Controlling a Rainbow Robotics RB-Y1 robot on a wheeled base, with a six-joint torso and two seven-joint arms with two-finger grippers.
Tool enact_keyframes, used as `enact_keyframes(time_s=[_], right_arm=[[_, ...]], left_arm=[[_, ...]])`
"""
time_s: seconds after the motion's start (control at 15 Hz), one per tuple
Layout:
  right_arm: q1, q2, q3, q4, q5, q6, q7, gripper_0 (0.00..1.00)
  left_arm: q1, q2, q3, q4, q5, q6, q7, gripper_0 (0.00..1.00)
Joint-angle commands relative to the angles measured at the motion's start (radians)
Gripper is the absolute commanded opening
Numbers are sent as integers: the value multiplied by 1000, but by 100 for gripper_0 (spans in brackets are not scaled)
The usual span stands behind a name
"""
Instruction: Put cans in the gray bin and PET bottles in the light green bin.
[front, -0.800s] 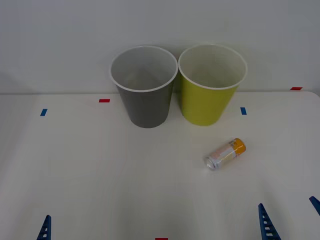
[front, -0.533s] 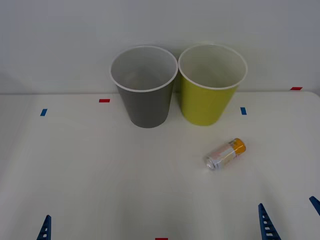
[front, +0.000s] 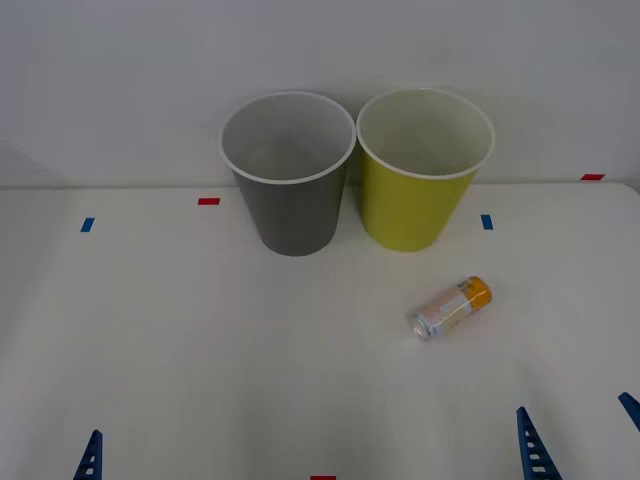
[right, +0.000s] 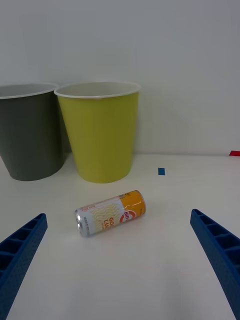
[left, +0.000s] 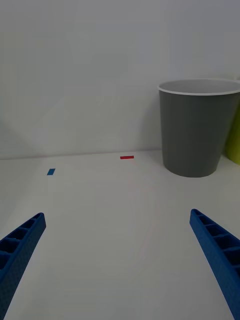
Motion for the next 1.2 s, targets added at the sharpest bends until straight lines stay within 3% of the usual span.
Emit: enact_keyframes(time_s=[0.07, 1.2], right_arm=[[0, 0, 0, 0, 0, 0, 0, 100], [0, 0, 0, 0, 0, 0, 0, 100]], left_arm=[[0, 0, 0, 0, 0, 0, 0, 100], [0, 0, 0, 0, 0, 0, 0, 100]])
